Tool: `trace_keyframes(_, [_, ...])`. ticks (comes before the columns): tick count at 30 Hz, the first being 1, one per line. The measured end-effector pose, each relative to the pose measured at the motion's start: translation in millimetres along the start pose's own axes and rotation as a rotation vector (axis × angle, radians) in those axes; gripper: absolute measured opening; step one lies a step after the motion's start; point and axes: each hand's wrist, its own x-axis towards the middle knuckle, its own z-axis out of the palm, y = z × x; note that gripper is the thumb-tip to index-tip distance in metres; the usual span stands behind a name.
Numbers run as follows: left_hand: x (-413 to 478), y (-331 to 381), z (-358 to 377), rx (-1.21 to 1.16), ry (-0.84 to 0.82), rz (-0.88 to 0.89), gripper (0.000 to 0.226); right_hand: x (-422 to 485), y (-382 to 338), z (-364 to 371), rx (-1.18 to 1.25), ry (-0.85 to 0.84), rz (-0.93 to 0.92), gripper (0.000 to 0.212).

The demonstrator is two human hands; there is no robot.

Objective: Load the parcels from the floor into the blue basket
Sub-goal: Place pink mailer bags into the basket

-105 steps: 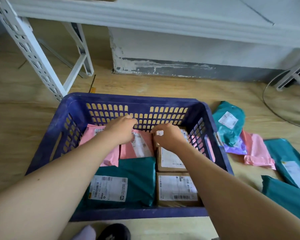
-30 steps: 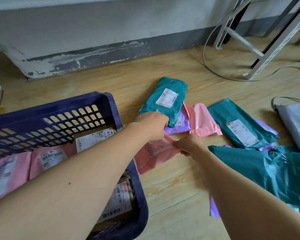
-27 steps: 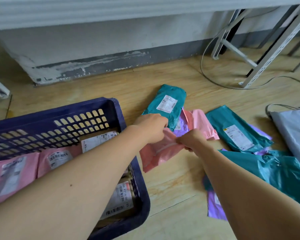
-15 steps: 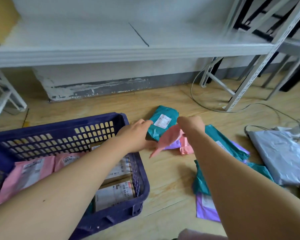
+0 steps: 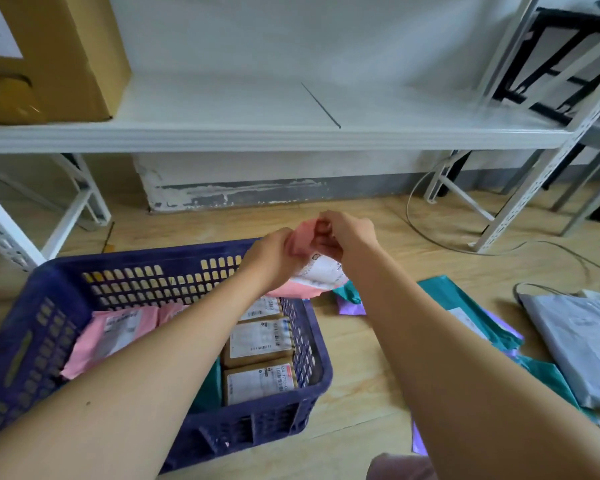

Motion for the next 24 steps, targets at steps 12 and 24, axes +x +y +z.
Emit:
trace_keyframes(12, [-1, -69, -61, -0.554, 0.235, -0.465, 0.018, 24, 48, 36, -0.520, -0.077, 0.034, 0.028])
trace_keyframes(24, [2, -132, -83, -0.868, 0.417, -0.690, 0.039, 5, 80, 99, -0.857, -0.660, 0.328, 0.049])
